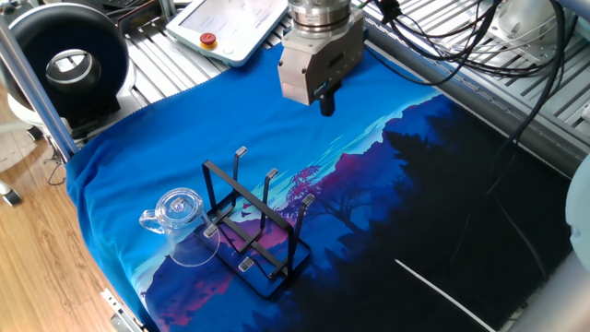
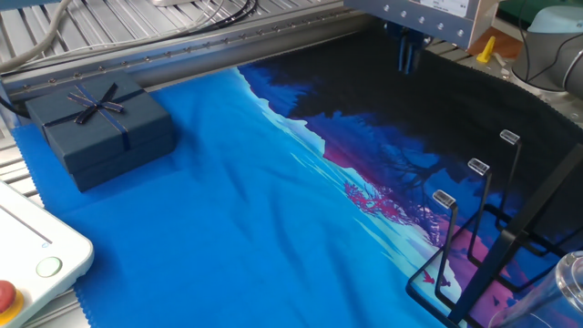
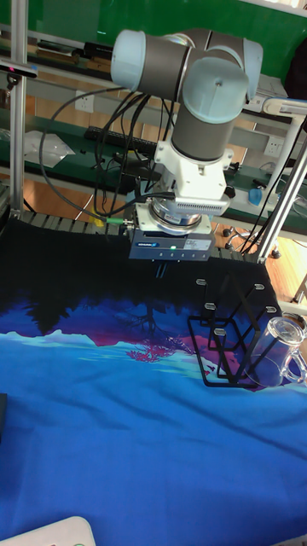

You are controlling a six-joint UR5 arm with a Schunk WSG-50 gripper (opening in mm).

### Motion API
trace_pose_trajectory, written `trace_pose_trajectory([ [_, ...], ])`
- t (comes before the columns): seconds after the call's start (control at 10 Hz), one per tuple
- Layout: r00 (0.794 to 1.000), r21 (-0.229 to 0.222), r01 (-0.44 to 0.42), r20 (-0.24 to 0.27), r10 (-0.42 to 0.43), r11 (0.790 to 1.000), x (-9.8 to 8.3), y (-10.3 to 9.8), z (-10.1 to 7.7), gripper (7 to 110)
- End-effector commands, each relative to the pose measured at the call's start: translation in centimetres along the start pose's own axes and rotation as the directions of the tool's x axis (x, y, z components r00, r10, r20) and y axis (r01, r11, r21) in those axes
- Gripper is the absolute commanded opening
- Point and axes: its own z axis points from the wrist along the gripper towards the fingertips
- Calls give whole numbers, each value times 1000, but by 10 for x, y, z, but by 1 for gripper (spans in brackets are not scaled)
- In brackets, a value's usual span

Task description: Take the cup off the cup rack

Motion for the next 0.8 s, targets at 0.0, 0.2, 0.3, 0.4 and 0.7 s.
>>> trace_pose_trajectory([
  [0.0,999,-9,34,-26,-34,999,7,2,-1,7],
  [0.2,997,-21,69,22,-68,997,-5,5,-1,7],
  [0.3,997,-9,63,52,-63,998,-13,3,-1,7],
  [0.4,996,0,62,68,-62,998,-17,1,-2,7],
  [0.7,998,9,17,53,-17,1000,-13,-2,-2,7],
])
